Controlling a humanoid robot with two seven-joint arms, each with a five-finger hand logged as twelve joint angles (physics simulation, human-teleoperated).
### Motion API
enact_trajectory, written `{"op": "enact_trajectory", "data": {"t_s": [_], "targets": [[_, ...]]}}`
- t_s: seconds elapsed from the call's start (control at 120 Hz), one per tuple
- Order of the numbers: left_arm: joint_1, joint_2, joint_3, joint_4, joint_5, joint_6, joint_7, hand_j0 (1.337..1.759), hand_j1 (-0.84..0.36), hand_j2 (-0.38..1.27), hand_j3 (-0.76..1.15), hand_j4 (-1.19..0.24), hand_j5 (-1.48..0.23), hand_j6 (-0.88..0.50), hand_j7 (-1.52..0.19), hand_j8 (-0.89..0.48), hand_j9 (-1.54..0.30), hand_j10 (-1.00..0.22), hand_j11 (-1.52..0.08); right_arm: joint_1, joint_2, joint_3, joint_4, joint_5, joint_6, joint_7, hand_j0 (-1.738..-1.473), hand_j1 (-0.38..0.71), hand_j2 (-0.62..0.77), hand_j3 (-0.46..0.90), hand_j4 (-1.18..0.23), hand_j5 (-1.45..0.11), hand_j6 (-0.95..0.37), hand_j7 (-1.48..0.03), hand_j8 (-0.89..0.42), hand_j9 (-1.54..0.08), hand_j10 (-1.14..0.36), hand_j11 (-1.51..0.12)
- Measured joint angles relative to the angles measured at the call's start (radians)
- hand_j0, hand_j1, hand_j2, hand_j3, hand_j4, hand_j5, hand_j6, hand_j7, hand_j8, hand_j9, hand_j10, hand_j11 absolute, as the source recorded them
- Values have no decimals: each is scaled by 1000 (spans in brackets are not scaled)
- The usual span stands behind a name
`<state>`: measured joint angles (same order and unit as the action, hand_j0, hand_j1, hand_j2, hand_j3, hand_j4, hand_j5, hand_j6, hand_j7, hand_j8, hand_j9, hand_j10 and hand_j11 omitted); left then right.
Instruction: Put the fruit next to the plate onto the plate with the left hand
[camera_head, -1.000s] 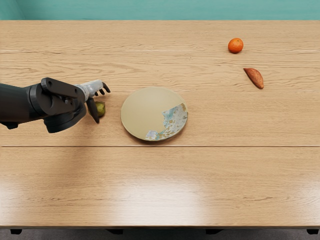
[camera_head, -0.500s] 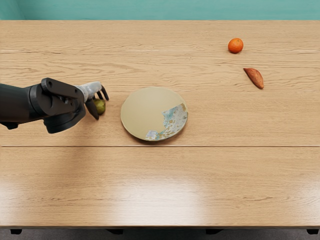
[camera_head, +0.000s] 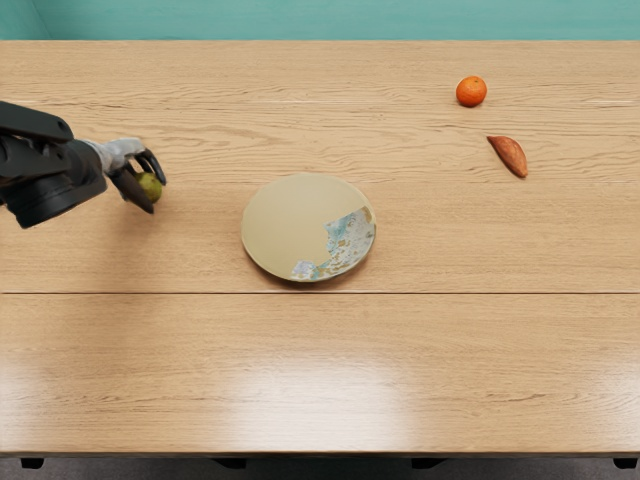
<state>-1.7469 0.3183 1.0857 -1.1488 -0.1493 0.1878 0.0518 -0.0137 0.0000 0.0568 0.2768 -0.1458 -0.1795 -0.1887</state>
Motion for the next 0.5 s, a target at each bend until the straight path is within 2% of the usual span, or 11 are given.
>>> {"op": "enact_trajectory", "data": {"t_s": [0.1, 0.233, 0.258, 0.267, 0.292, 0.333, 0.358, 0.367, 0.383, 0.4, 0.5], "targets": [[-11, 17, -83, -11, -6, -84, 2, 1647, -398, 310, 0, -491, -1174, 45, -1168, -168, -1135, -646, -1135, 0, 0, 0, 0, 0, 0, 0, -1658, -349, 0, 0, 0, 0, 0, 0, 0, 0, 0, 0], [-5, 6, -251, -16, 2, -127, 37, 1648, -463, 439, 0, -439, -1245, 107, -1200, -119, -1150, -601, -1147, 0, 0, 0, 0, 0, 0, 0, -1658, -349, 0, 0, 0, 0, 0, 0, 0, 0, 0, 0], [-5, 4, -277, -16, 3, -134, 41, 1648, -463, 409, 0, -428, -1257, 118, -1205, -109, -1153, -589, -1151, 0, 0, 0, 0, 0, 0, 0, -1658, -349, 0, 0, 0, 0, 0, 0, 0, 0, 0, 0], [-5, 2, -285, -16, 3, -135, 42, 1648, -460, 403, 0, -432, -1247, 55, -1205, -115, -1155, -579, -1152, 0, 0, 0, 0, 0, 0, 0, -1658, -349, 0, 0, 0, 0, 0, 0, 0, 0, 0, 0], [-5, -13, -308, -16, 4, -140, 44, 1648, -464, 394, 0, -417, -1250, 110, -1203, -121, -1156, -589, -1155, 0, 0, 0, 0, 0, 0, 0, -1658, -349, 0, 0, 0, 0, 0, 0, 0, 0, 0, 0], [3, -43, -341, -16, 9, -147, 48, 1649, -458, 361, 0, -408, -1253, 63, -1203, -121, -1168, -555, -1156, 0, 0, 0, 0, 0, 0, 0, -1658, -349, 0, 0, 0, 0, 0, 0, 0, 0, 0, 0], [10, -57, -361, -15, 18, -150, 56, 1649, -450, 371, 0, -409, -1249, 17, -1200, -145, -1167, -591, -1158, 0, 0, 0, 0, 0, 0, 0, -1658, -349, 0, 0, 0, 0, 0, 0, 0, 0, 0, 0], [13, -59, -368, -15, 20, -150, 58, 1649, -448, 378, 0, -419, -1235, -55, -1201, -153, -1168, -601, -1159, 0, 0, 0, 0, 0, 0, 0, -1658, -349, 0, 0, 0, 0, 0, 0, 0, 0, 0, 0], [17, -60, -382, -14, 25, -152, 64, 1650, -445, 412, 0, -435, -1239, -8, -1199, -171, -1166, -622, -1157, 0, 0, 0, -1, 0, 0, 0, -1658, -349, 0, 0, 0, 0, 0, 0, 0, 0, 0, 0], [19, -61, -395, -14, 30, -153, 68, 1650, -445, 436, 0, -458, -1238, -62, -1198, -177, -1163, -642, -1156, 0, 0, 0, -1, 0, 0, 0, -1658, -349, 0, 0, 0, 0, 0, 0, 0, 0, 0, 0], [20, -76, -443, -13, 45, -158, 85, 1652, -445, 508, 0, -511, -1250, -132, -1211, -217, -1153, -731, -1148, 0, 0, 0, 0, 0, 0, 0, -1658, -349, 0, 0, 0, 0, 0, 0, 0, 0, 0, 0]]}}
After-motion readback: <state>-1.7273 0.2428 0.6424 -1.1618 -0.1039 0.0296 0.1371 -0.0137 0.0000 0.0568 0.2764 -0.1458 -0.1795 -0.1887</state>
